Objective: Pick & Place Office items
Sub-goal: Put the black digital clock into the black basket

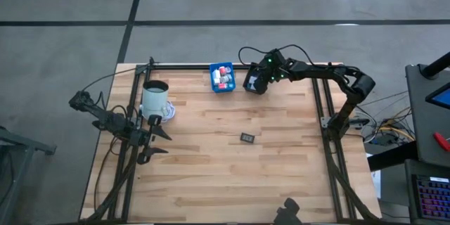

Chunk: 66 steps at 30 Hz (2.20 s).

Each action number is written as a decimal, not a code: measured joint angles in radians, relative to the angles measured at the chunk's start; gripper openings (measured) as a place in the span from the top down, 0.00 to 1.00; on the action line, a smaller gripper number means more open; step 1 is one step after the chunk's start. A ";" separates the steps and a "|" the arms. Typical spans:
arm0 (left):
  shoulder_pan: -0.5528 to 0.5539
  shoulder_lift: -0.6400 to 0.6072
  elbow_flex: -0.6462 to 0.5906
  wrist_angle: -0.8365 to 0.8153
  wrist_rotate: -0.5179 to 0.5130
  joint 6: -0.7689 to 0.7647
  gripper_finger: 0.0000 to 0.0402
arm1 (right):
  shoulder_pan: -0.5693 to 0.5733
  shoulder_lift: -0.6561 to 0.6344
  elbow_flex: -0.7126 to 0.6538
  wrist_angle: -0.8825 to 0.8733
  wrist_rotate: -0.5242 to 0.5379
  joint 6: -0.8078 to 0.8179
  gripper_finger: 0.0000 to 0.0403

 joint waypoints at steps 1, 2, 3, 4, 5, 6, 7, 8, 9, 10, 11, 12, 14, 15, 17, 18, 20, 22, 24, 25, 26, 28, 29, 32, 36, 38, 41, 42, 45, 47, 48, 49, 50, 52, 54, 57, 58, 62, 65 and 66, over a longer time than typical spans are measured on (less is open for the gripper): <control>0.000 0.000 0.000 0.000 0.000 0.000 0.42 | 0.000 0.000 0.000 0.000 0.000 0.000 0.49; 0.000 0.000 0.000 0.000 0.000 0.000 0.42 | 0.000 0.000 0.000 0.000 0.000 0.000 0.49; 0.000 0.000 0.000 0.000 0.000 0.000 0.42 | 0.000 0.000 0.000 0.001 0.000 0.000 0.49; 0.000 0.000 0.000 0.000 0.000 0.000 0.42 | 0.000 0.000 0.000 0.002 0.000 0.000 0.48; 0.000 0.000 0.000 0.000 0.000 0.000 0.42 | -0.001 0.000 0.000 0.002 0.000 0.000 0.48; 0.000 0.000 0.000 0.000 0.000 0.000 0.42 | -0.001 0.000 0.000 0.002 0.000 0.001 0.48; 0.000 0.000 0.000 0.000 0.000 0.000 0.42 | -0.001 0.000 0.000 0.003 0.000 0.002 0.48; 0.000 0.000 0.000 0.000 0.000 0.000 0.42 | -0.001 0.000 0.000 0.002 0.000 0.003 0.48; 0.000 0.000 0.000 0.000 0.000 0.000 0.42 | -0.001 0.000 0.002 0.002 0.000 0.003 0.48; 0.000 0.000 0.000 0.000 0.000 0.000 0.42 | -0.001 0.000 0.007 0.002 0.000 0.003 0.48; 0.000 0.000 0.000 0.000 0.000 0.000 0.42 | -0.001 -0.002 0.010 0.002 0.000 0.003 0.48; 0.000 0.000 0.000 0.000 0.000 0.000 0.42 | -0.001 -0.006 0.013 0.003 0.000 0.003 0.48; 0.000 0.000 0.000 0.000 0.000 0.000 0.42 | 0.002 -0.011 0.019 0.002 0.000 0.003 0.48; 0.000 0.000 0.000 0.000 0.000 0.000 0.42 | 0.003 -0.015 0.022 0.002 -0.001 0.003 0.48; 0.000 0.000 0.000 0.000 0.000 0.000 0.42 | 0.005 -0.027 0.023 0.001 -0.009 0.003 0.48; 0.000 0.000 0.000 0.000 0.000 0.000 0.42 | 0.005 -0.035 0.023 0.001 -0.019 0.003 0.48; 0.000 0.000 0.000 0.000 0.000 0.000 0.42 | 0.006 -0.055 0.023 0.000 -0.039 0.002 0.48; 0.000 0.000 0.000 0.000 0.000 0.000 0.42 | 0.007 -0.075 0.023 0.001 -0.071 0.000 0.48; 0.000 0.000 0.000 0.000 0.000 0.000 0.42 | 0.015 -0.093 0.022 0.000 -0.095 0.000 0.48; 0.000 0.000 0.000 0.000 0.000 0.000 0.42 | 0.021 -0.104 0.022 0.000 -0.102 -0.002 0.48; 0.000 0.000 0.000 0.000 0.000 0.000 0.42 | 0.028 -0.115 0.021 0.000 -0.106 -0.004 0.48; 0.000 0.000 0.000 0.000 0.000 0.000 0.42 | 0.050 -0.137 0.019 0.001 -0.106 -0.005 0.48; 0.000 0.000 0.000 0.000 0.000 0.000 0.42 | 0.058 -0.146 0.019 0.002 -0.106 -0.005 0.48; 0.000 0.000 0.000 0.000 0.000 0.000 0.42 | 0.092 -0.178 0.017 0.002 -0.104 -0.009 0.48; 0.000 0.000 0.000 0.000 0.000 0.000 0.42 | 0.147 -0.229 0.008 0.005 -0.073 -0.026 0.48; 0.000 0.000 0.000 0.000 0.000 0.000 0.42 | 0.181 -0.256 -0.001 0.005 -0.038 -0.026 0.48; 0.000 0.000 0.000 0.000 0.000 0.000 0.42 | 0.237 -0.301 -0.018 0.025 0.025 -0.026 0.48; 0.000 0.000 0.000 0.000 0.000 0.000 0.42 | 0.255 -0.316 -0.026 0.029 0.041 -0.026 0.48; 0.000 0.000 0.000 0.000 0.000 0.000 0.42 | 0.313 -0.356 -0.047 0.032 0.064 -0.020 0.48; 0.000 0.000 0.000 0.000 0.000 0.000 0.42 | 0.348 -0.378 -0.066 0.035 0.064 0.000 0.48; 0.000 0.000 0.000 0.000 0.000 0.000 0.42 | 0.366 -0.387 -0.079 0.041 0.064 0.010 0.48; 0.000 0.000 0.000 0.000 0.000 0.000 0.42 | 0.384 -0.394 -0.097 0.061 0.064 0.020 0.48; 0.000 0.000 0.000 0.000 0.000 0.000 0.42 | 0.400 -0.404 -0.117 0.083 0.064 0.028 0.48; 0.000 0.000 0.000 0.000 0.000 0.000 0.42 | 0.432 -0.423 -0.168 0.143 0.065 0.038 0.48; 0.000 0.000 0.000 0.000 0.000 0.000 0.42 | 0.466 -0.434 -0.225 0.233 0.087 0.063 0.48; 0.000 0.000 0.000 0.000 0.000 0.000 0.42 | 0.525 -0.438 -0.325 0.375 0.146 0.101 0.48; 0.000 0.000 0.000 0.000 0.000 0.000 0.42 | 0.545 -0.438 -0.360 0.430 0.168 0.106 0.48; 0.000 0.000 0.000 0.000 0.000 0.000 0.42 | 0.634 -0.438 -0.491 0.627 0.259 0.101 0.48; 0.000 0.000 0.000 0.000 0.000 0.000 0.42 | 0.696 -0.438 -0.562 0.691 0.297 0.067 0.48; 0.000 0.000 0.000 0.000 0.000 0.000 0.42 | 0.714 -0.438 -0.582 0.701 0.298 0.061 0.48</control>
